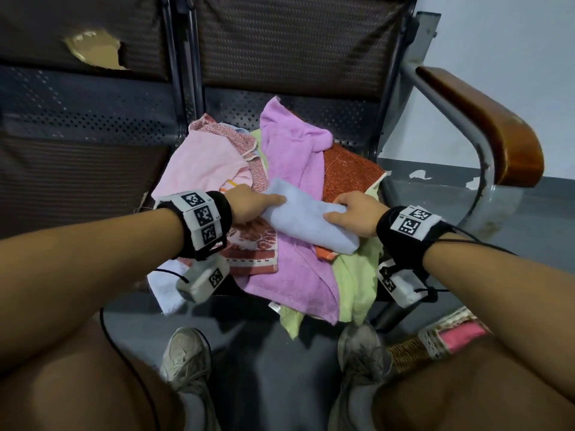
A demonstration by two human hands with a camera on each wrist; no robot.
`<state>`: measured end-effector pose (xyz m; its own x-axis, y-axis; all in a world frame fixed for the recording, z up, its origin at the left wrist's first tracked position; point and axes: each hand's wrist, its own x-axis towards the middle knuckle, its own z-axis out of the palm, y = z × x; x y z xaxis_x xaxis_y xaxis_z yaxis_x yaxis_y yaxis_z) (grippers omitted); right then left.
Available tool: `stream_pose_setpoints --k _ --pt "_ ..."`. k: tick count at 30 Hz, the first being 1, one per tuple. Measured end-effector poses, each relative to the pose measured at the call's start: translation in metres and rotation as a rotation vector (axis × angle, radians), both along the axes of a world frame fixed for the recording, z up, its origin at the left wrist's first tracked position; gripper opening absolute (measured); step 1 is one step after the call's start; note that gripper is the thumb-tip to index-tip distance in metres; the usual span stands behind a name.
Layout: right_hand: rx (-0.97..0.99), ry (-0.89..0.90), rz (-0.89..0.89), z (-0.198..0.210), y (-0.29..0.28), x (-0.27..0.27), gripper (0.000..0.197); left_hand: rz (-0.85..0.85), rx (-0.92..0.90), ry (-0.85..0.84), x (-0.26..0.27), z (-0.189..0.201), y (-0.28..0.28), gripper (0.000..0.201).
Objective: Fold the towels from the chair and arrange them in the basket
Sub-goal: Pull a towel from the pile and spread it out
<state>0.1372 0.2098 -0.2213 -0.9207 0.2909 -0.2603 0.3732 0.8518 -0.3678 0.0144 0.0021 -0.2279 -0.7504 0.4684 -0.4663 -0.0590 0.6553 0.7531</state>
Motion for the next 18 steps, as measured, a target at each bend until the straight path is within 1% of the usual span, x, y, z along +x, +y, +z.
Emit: stream_pose_setpoints --k 1,2,3,5,6,7,8,9,11,12,13,15,17,18 --pt "0.041 0.02 0.005 0.003 0.0 0.0 0.03 0.037 0.087 0.027 0.001 0.004 0.004 0.044" --pt "0.039 0.063 0.011 0.006 0.0 -0.001 0.04 0.069 0.195 0.02 0.003 0.01 0.007 0.04" --pt "-0.025 0.128 0.014 0.011 -0.001 -0.001 0.052 0.092 0.314 -0.007 0.007 0.017 0.01 0.041" --pt "-0.278 0.271 -0.003 0.026 -0.008 0.001 0.078 0.098 0.509 -0.062 0.016 0.035 0.014 0.051" --pt "-0.4 0.326 -0.023 0.034 -0.012 0.002 0.09 0.075 0.567 -0.069 0.021 0.044 0.015 0.051" --pt "-0.493 0.364 -0.05 0.042 -0.016 0.004 0.097 0.046 0.61 -0.068 0.026 0.051 0.016 0.046" --pt "-0.56 0.386 -0.08 0.051 -0.022 0.008 0.096 0.021 0.647 -0.069 0.03 0.059 0.017 0.041" --pt "-0.604 0.401 -0.111 0.06 -0.026 0.012 0.085 0.0 0.689 -0.073 0.035 0.066 0.017 0.035" --pt "-0.647 0.415 -0.164 0.072 -0.03 0.025 0.049 -0.026 0.763 -0.071 0.044 0.078 0.017 0.031" --pt "-0.687 0.426 -0.188 0.076 -0.028 0.032 0.038 -0.031 0.78 -0.072 0.049 0.082 0.018 0.032" --pt "-0.746 0.445 -0.219 0.079 -0.026 0.042 0.033 -0.043 0.773 -0.087 0.054 0.084 0.02 0.037" --pt "-0.834 0.495 -0.302 0.084 -0.015 0.064 0.032 -0.118 0.685 -0.152 0.069 0.082 0.026 0.044" --pt "-0.882 0.524 -0.402 0.089 0.003 0.088 0.033 -0.274 0.544 -0.198 0.09 0.072 0.04 0.044" --pt "-0.907 0.515 -0.443 0.091 0.014 0.101 0.034 -0.349 0.501 -0.208 0.103 0.067 0.049 0.041"
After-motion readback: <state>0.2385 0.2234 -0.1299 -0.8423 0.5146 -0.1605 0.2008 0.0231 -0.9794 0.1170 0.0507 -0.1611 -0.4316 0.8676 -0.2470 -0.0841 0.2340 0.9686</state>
